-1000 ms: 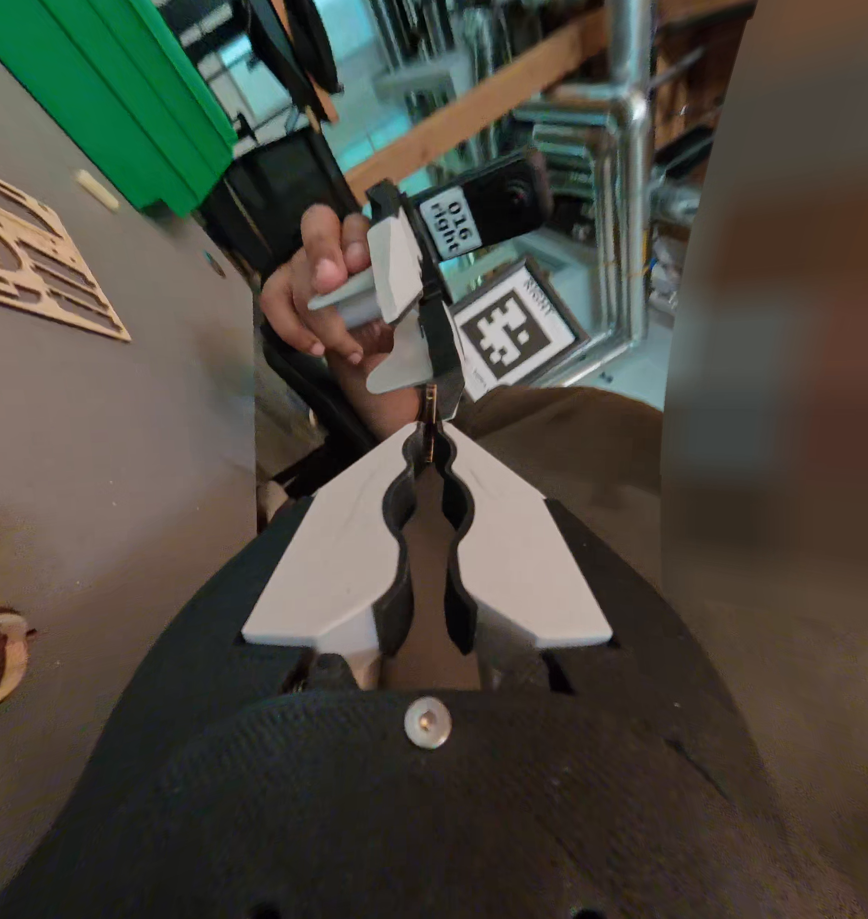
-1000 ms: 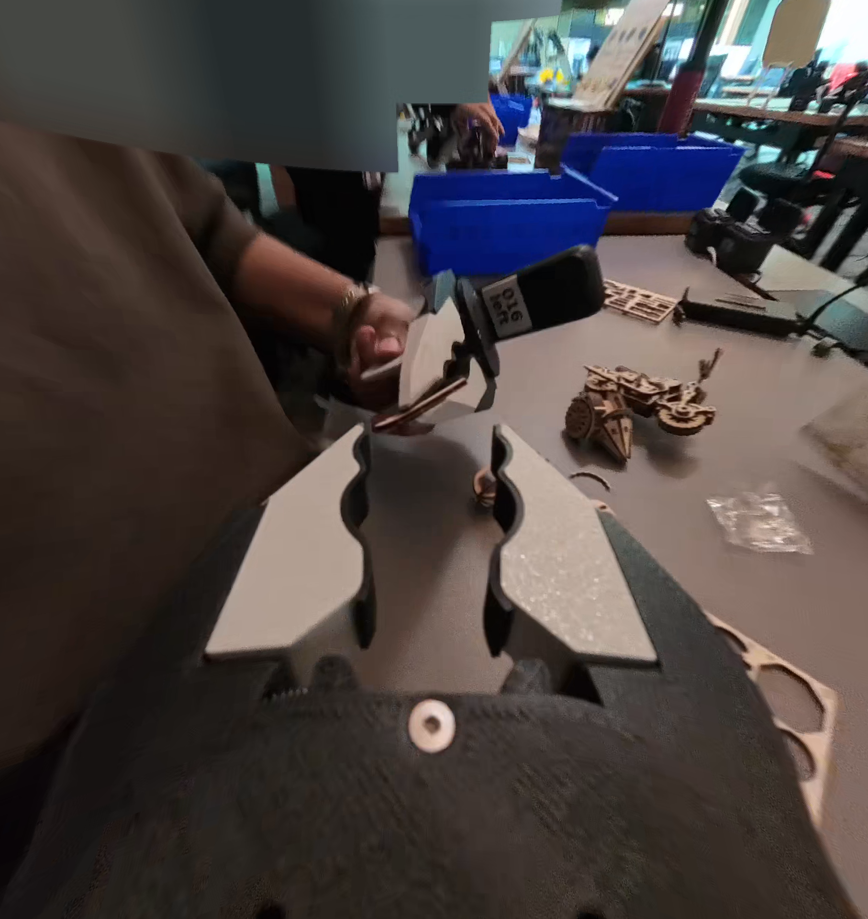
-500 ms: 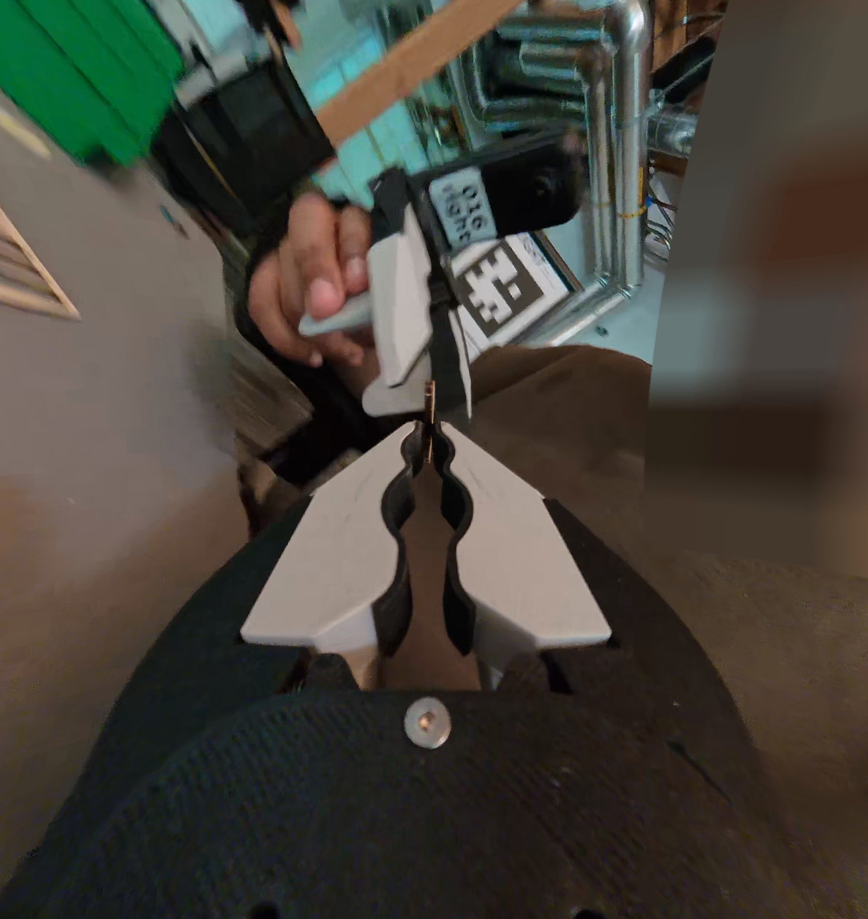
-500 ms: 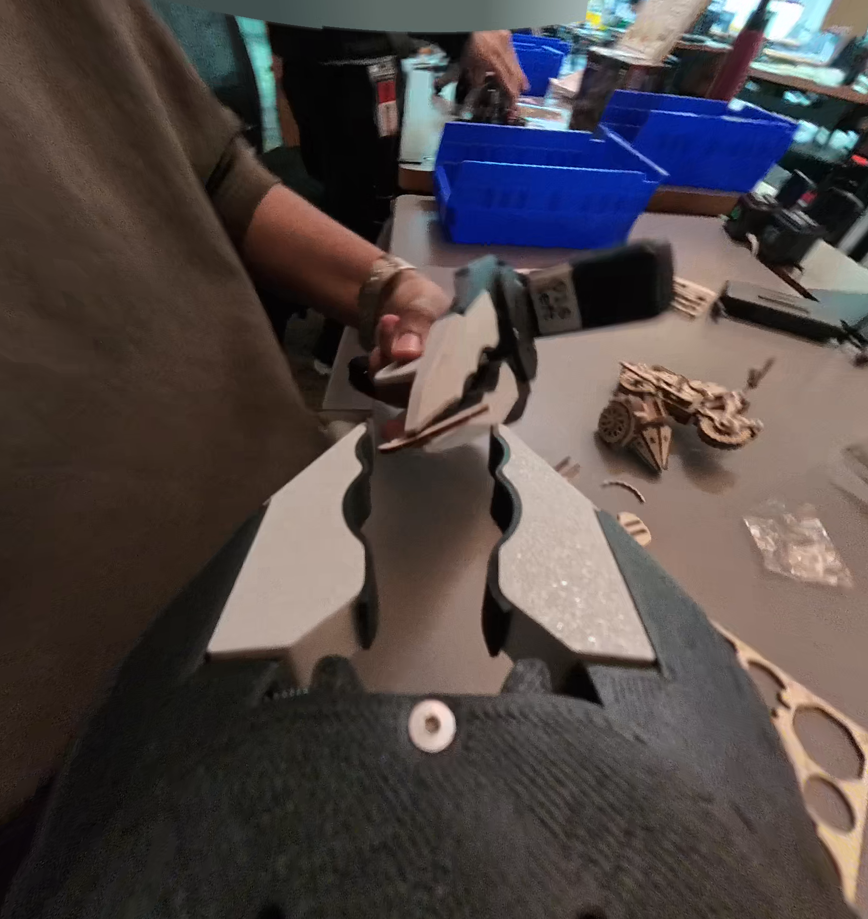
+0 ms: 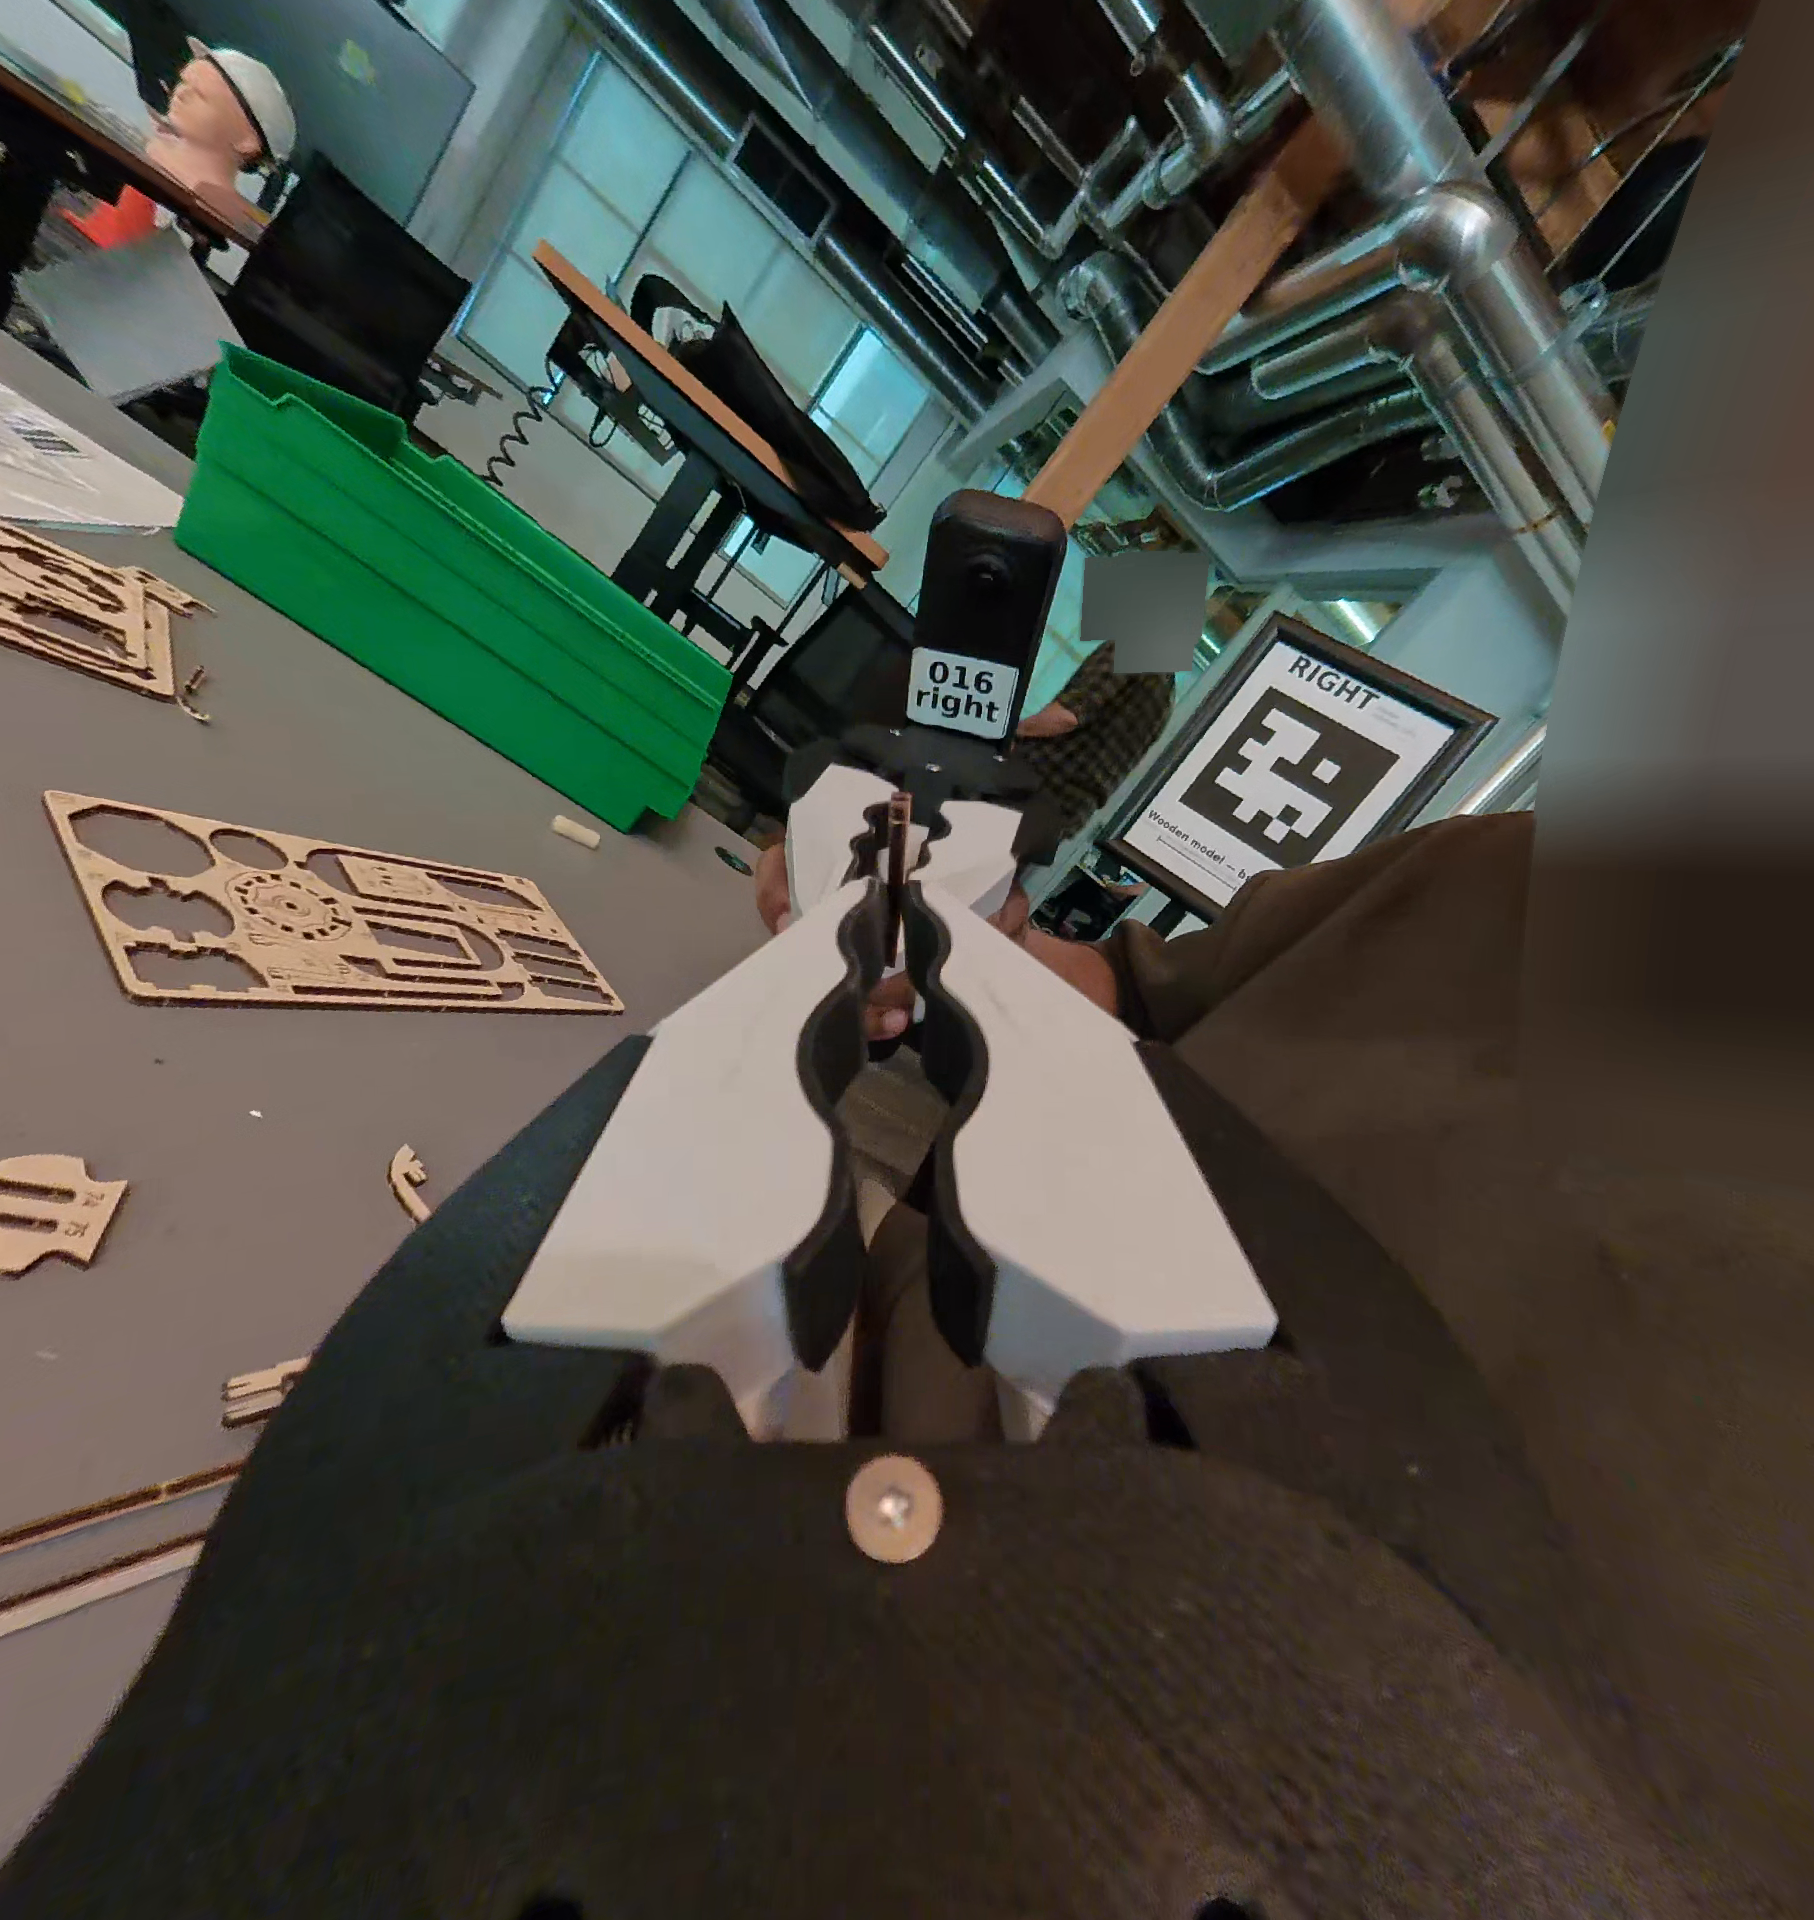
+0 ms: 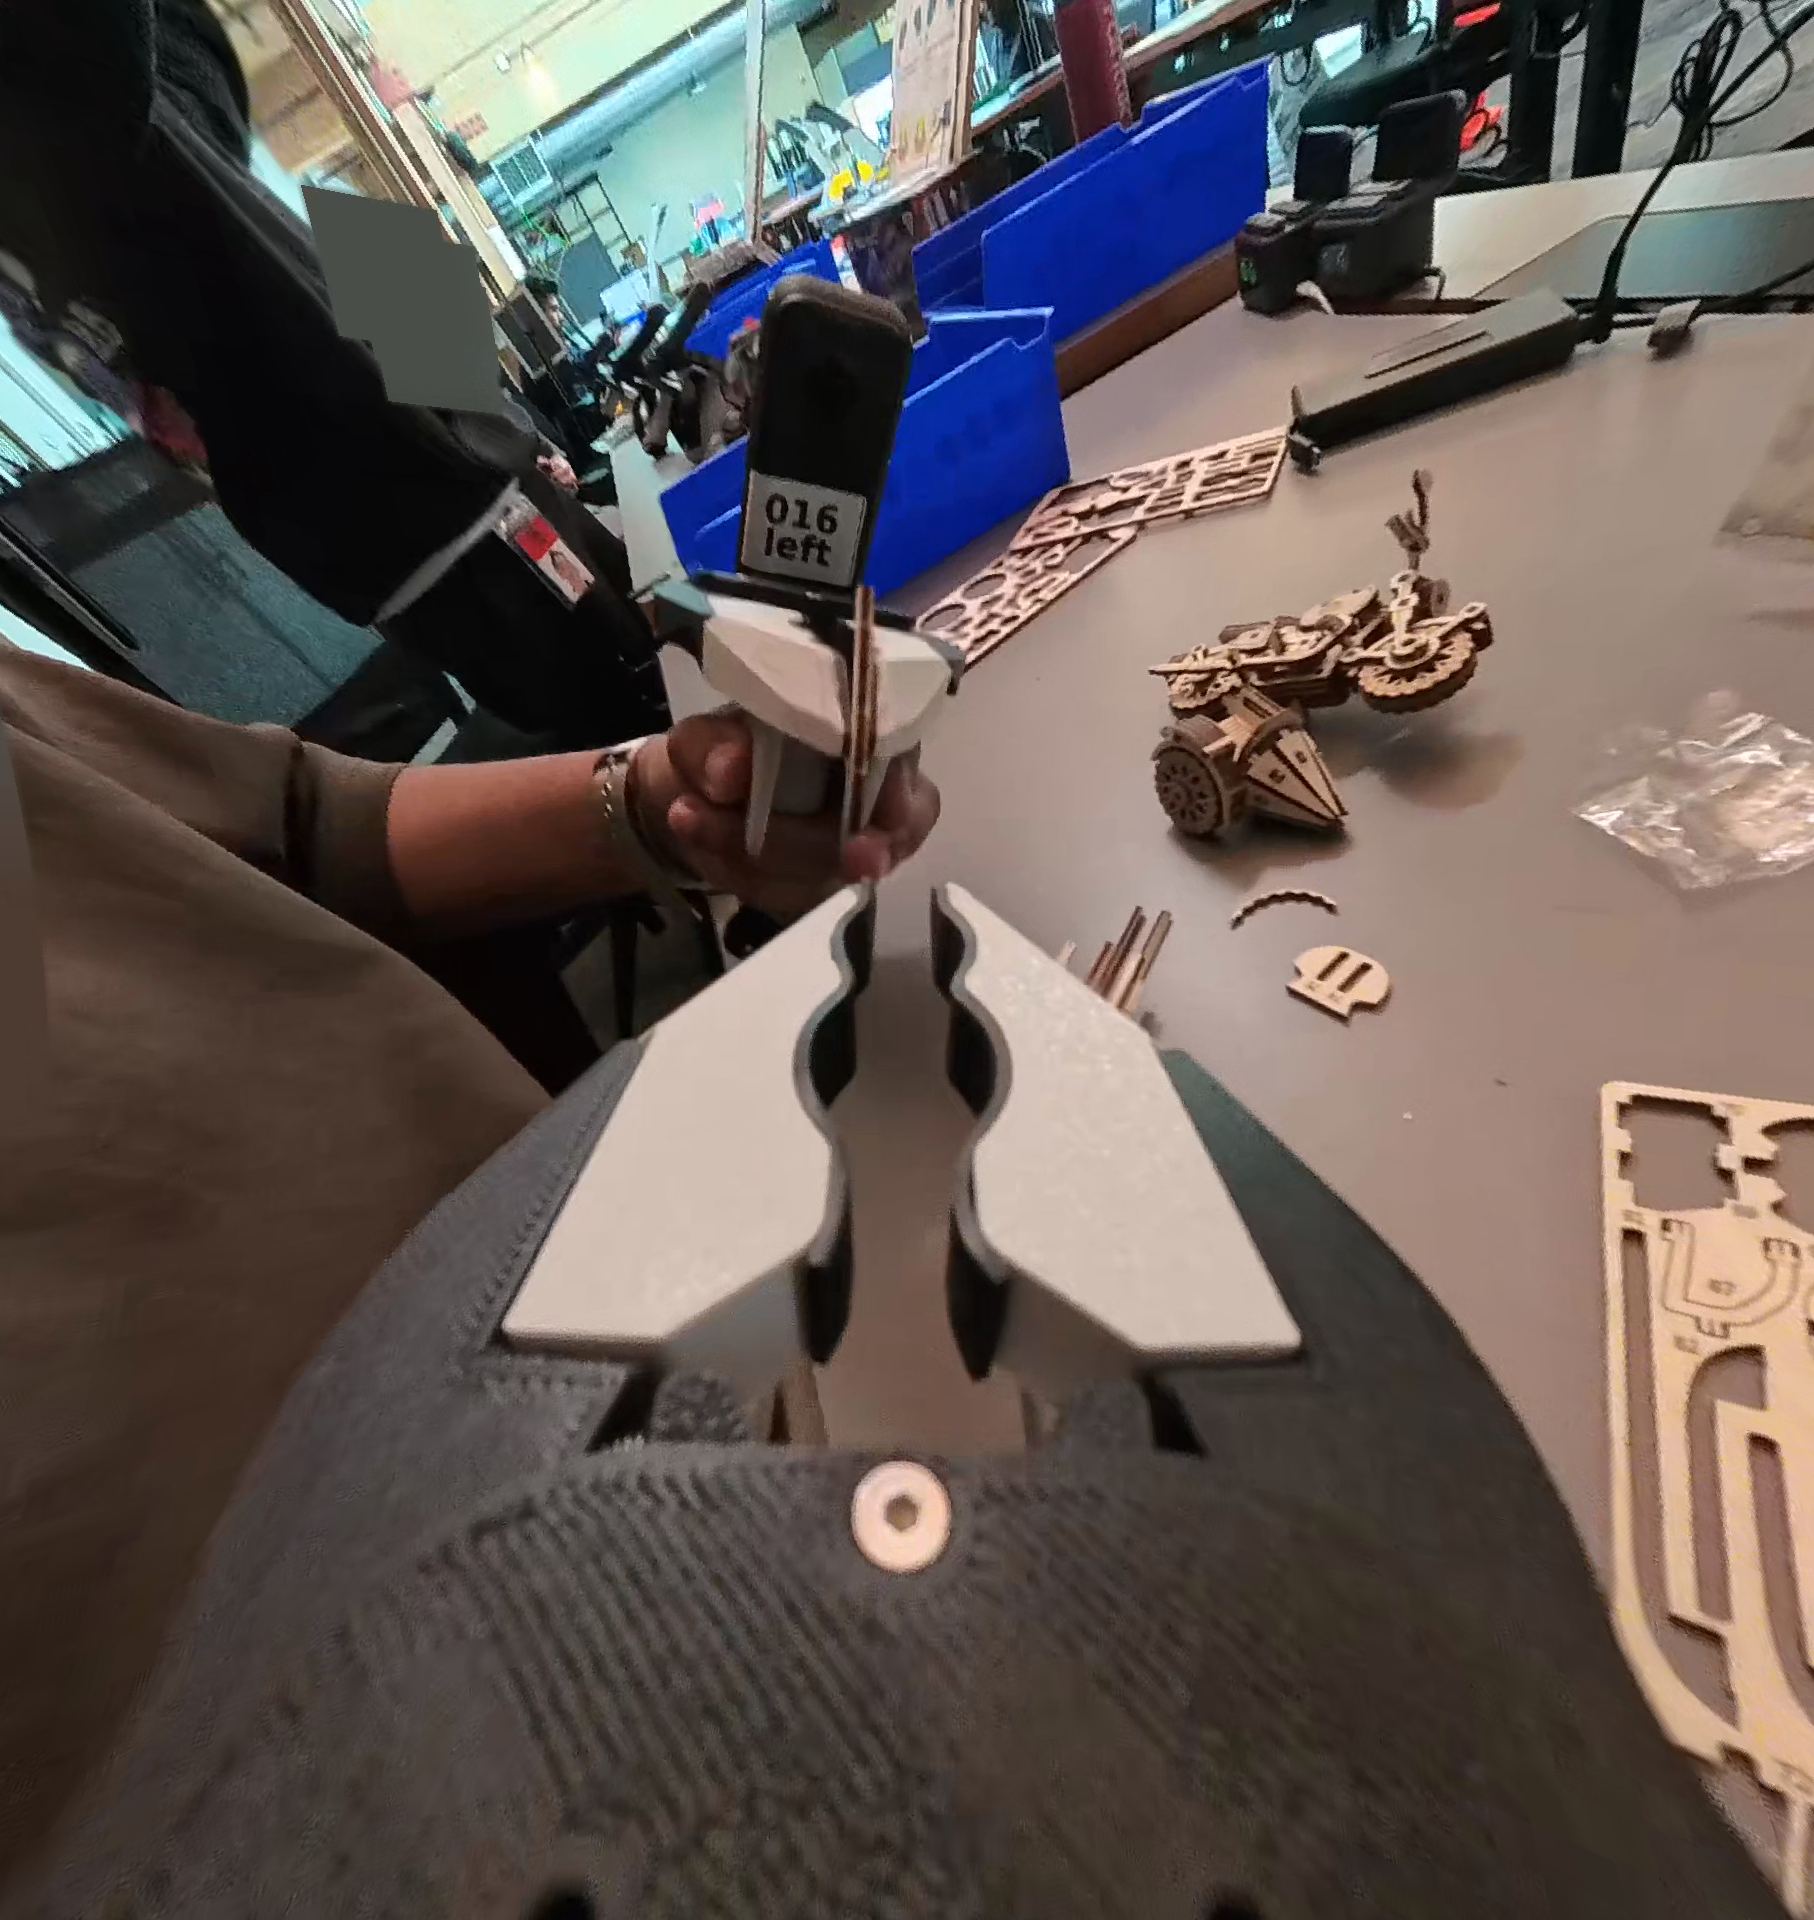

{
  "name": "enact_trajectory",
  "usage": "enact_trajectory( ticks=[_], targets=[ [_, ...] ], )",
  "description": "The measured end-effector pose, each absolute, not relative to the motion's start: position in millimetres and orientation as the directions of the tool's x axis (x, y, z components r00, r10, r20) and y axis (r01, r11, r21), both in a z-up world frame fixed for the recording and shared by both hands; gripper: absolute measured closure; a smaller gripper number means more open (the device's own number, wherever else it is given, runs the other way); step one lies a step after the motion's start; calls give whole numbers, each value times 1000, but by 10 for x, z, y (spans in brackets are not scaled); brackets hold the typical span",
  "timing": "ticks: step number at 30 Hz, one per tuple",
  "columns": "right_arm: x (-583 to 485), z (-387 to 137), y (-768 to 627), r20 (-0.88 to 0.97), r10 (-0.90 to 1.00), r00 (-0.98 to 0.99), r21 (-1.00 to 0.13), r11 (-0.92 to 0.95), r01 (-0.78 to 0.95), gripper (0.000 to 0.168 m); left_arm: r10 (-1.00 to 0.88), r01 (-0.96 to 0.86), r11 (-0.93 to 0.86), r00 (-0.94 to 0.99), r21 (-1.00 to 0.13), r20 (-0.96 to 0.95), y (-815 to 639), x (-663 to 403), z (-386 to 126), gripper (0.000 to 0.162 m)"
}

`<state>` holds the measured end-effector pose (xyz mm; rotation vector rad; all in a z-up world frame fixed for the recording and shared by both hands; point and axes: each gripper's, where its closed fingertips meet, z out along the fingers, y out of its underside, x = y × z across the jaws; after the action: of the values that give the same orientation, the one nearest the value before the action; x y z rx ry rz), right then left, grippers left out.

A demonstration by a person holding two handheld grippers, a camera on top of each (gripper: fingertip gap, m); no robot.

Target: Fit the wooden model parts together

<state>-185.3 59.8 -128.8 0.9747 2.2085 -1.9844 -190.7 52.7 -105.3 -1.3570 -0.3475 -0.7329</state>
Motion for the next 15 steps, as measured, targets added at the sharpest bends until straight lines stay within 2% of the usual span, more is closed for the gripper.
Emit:
enact_trajectory(
  ticks=[11,15],
  targets=[
    [-1810,-1182,512,-491,363,-792,-864,-87,496,166,-285,660,51,729,-750,622,576,-1843,-1036,161],
    [-1799,-1152,495,-547,316,-775,-834,-126,537,160,-286,650,57,738,-758,611,573,-1838,-1022,161]
  ],
)
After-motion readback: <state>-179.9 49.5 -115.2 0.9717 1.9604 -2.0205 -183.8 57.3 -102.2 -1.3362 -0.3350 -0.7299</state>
